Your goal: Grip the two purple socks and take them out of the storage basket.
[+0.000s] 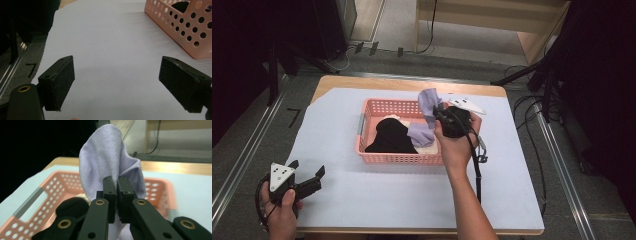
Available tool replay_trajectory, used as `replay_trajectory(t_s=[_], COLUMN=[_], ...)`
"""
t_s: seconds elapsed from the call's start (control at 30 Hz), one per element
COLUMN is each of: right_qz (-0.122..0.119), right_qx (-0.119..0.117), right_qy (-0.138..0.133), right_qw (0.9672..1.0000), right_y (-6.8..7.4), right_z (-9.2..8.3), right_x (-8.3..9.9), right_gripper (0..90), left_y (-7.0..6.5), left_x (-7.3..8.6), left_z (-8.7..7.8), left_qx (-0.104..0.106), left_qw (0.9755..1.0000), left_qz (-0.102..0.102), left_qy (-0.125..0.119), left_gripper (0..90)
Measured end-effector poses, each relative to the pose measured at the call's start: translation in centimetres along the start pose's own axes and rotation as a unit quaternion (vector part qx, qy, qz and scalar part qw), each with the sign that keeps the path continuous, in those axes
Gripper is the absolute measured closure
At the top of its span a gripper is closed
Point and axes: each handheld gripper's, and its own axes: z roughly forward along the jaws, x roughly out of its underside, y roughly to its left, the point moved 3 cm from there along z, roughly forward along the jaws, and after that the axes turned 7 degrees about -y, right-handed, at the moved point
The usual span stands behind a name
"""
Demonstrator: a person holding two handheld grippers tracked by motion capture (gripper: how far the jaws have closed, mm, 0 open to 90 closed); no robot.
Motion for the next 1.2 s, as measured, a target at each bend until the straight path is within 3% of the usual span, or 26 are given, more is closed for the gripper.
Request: replay_trajectory(t_s=[0.13,0.23,0.3,0.37,0.4,0.47,0.5,0.63,0.8,0.93,1.0,1.03,1.1,1.13,1.2], right_qz=[0.002,0.005,0.015,0.016,0.022,0.023,0.03,0.04,0.051,0.061,0.067,0.082,0.081,0.065,0.051], right_qx=[0.017,0.028,0.049,0.054,0.068,0.074,0.089,0.115,0.136,0.148,0.151,0.148,0.145,0.144,0.141], right_qy=[-0.026,-0.032,-0.039,-0.038,-0.043,-0.044,-0.042,-0.034,-0.009,0.027,0.035,0.035,0.031,0.018,0.011], right_qw=[0.9995,0.9991,0.9979,0.9977,0.9965,0.996,0.9947,0.992,0.9894,0.9867,0.9856,0.985,0.9857,0.9872,0.9886], right_y=[-2.1,-3.2,-5.1,-5.4,-6.8,-7.3,-8.7,-11.1,-13.1,-14.8,-15.2,-15.5,-15.5,-15.1,-14.4], right_z=[-1.2,-1.8,-2.7,-2.9,-3.4,-3.5,-4.0,-4.4,-4.3,-4.0,-4.0,-4.1,-4.1,-4.4,-4.5], right_x=[-0.3,-0.3,-0.2,-0.2,0.1,0.2,0.8,2.1,3.9,6.6,7.2,7.7,7.7,7.3,6.7], right_gripper=[87.2,87.2,87.1,87.1,87.0,87.0,86.9,86.9,86.9,86.0,83.4,69.6,65.2,54.3,51.6], left_y=[0.0,0.0,0.0,0.0,0.0,0.0,0.0,-0.1,0.0,0.0,0.0,0.0,0.0,-0.1,-0.1], left_x=[0.0,0.0,0.0,0.0,0.0,0.0,0.0,0.0,0.0,0.0,0.0,0.0,0.0,0.0,0.0], left_z=[0.0,0.0,0.0,0.0,0.0,0.0,-0.1,0.0,0.0,0.0,0.0,0.0,0.0,0.0,0.0], left_qx=[0.0,-0.001,-0.002,-0.001,-0.002,-0.003,-0.002,-0.003,-0.003,-0.002,-0.002,-0.003,-0.002,-0.003,-0.005], left_qw=[1.0,1.0,1.0,1.0,1.0,1.0,1.0,1.0,1.0,1.0,1.0,1.0,1.0,1.0,1.0], left_qz=[0.001,0.0,0.001,0.001,0.002,0.002,0.003,0.002,0.004,0.005,0.005,0.005,0.005,0.004,0.006], left_qy=[0.0,-0.001,0.0,0.0,-0.001,-0.001,0.0,-0.003,-0.002,-0.002,-0.002,-0.002,-0.002,-0.003,-0.002], left_gripper=[14.5,14.4,14.5,14.5,14.5,14.4,14.5,14.5,14.4,14.4,14.5,14.5,14.5,14.5,14.4])
